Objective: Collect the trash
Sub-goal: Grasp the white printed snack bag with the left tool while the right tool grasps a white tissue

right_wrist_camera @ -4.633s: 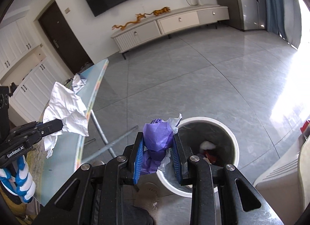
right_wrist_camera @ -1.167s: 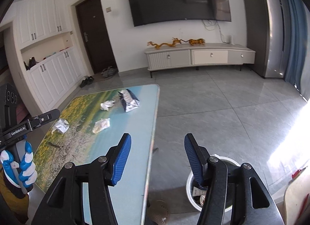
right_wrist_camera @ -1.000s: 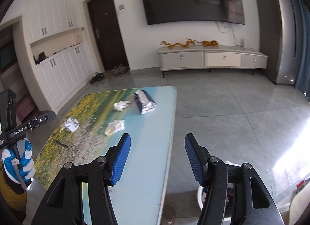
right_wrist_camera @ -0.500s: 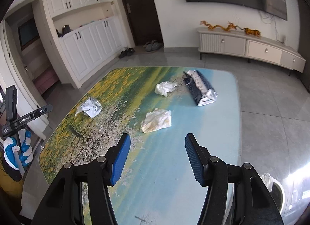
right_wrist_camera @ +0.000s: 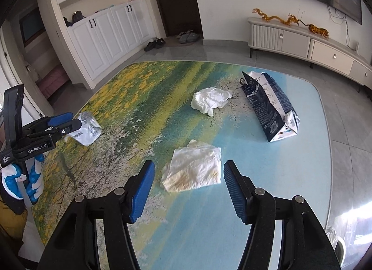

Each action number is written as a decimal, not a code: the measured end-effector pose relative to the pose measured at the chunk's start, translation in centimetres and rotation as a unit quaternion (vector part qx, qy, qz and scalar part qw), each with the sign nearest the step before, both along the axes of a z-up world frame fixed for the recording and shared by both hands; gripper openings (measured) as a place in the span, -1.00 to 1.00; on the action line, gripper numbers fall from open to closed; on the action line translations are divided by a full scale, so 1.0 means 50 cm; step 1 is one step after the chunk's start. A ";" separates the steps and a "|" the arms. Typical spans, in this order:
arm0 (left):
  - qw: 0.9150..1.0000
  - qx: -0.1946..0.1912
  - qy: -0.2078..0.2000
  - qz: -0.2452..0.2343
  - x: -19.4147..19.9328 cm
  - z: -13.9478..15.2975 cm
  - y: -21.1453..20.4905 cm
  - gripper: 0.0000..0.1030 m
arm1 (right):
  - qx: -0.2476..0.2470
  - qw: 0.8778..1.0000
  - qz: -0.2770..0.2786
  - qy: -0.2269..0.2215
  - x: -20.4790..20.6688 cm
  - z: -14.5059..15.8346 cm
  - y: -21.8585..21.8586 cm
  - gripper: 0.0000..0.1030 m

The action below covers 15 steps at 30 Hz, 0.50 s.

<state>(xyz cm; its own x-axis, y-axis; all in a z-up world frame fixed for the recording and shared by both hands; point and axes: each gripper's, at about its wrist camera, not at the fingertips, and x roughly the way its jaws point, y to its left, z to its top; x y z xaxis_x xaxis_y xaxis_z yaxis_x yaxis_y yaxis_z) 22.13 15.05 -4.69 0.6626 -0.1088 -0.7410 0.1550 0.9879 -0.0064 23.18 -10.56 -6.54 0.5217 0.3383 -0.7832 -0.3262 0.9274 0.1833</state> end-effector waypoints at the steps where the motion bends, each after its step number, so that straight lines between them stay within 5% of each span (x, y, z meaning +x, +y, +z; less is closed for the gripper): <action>1: 1.000 -0.003 0.003 0.002 0.006 -0.005 0.003 0.12 | -0.002 1.000 0.000 0.003 0.006 -0.007 0.002 0.18; 11: 1.000 -0.020 0.002 0.002 0.006 -0.030 0.015 -0.01 | -0.031 0.999 0.005 0.011 0.026 -0.055 0.026 0.11; 15: 1.000 -0.005 -0.001 0.006 0.000 -0.032 0.007 -0.30 | -0.055 0.998 0.015 0.002 0.014 -0.053 0.036 -0.30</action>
<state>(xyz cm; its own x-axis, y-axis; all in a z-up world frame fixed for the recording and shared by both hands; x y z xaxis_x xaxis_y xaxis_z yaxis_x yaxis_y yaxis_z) 22.14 15.42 -6.29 0.6655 -0.1083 -0.7385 0.1441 0.9894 -0.0153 23.90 -8.79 -9.20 0.5099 0.2658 -0.8181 -0.3528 0.9320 0.0829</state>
